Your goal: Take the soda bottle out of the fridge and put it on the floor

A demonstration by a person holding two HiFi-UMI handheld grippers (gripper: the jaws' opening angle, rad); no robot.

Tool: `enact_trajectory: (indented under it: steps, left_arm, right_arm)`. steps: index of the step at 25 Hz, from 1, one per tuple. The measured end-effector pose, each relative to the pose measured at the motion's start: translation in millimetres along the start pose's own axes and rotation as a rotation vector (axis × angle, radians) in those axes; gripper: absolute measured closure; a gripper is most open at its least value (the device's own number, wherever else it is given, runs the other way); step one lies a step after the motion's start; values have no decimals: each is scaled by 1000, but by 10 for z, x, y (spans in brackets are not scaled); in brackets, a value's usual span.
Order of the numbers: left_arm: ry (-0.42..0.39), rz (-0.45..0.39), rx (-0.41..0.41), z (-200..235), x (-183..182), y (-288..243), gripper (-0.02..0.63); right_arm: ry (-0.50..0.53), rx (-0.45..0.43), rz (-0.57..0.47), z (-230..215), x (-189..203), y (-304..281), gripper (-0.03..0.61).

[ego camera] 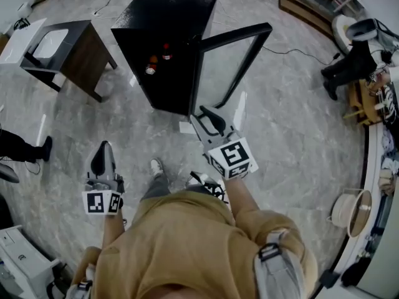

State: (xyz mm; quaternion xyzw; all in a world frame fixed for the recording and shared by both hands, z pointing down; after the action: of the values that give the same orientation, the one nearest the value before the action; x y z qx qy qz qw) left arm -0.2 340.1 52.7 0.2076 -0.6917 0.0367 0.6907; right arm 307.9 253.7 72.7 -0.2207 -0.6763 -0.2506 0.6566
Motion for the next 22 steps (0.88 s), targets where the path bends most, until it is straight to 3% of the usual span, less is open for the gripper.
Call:
enact_trajectory:
  steps: [7, 22]
  left_arm:
    - [45, 10, 40, 370, 290, -334, 614]
    - [141, -12, 212, 1683, 764, -1746, 614]
  right_arm:
    - [16, 36, 26, -12, 47, -417, 477]
    - [79, 125, 117, -10, 64, -1987, 483]
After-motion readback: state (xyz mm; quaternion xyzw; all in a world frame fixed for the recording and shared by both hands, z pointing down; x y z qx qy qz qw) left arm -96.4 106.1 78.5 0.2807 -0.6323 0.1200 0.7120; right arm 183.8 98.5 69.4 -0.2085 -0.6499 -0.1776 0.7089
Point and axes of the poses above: the fingertips, and each gripper's own axes: y backward along the fingers, z to its left, x out of its underside, the point moved 6 cm from there along y, backward along the fingers, and after that the axes turned 10 degrees about -z, right-handed, at the moved point
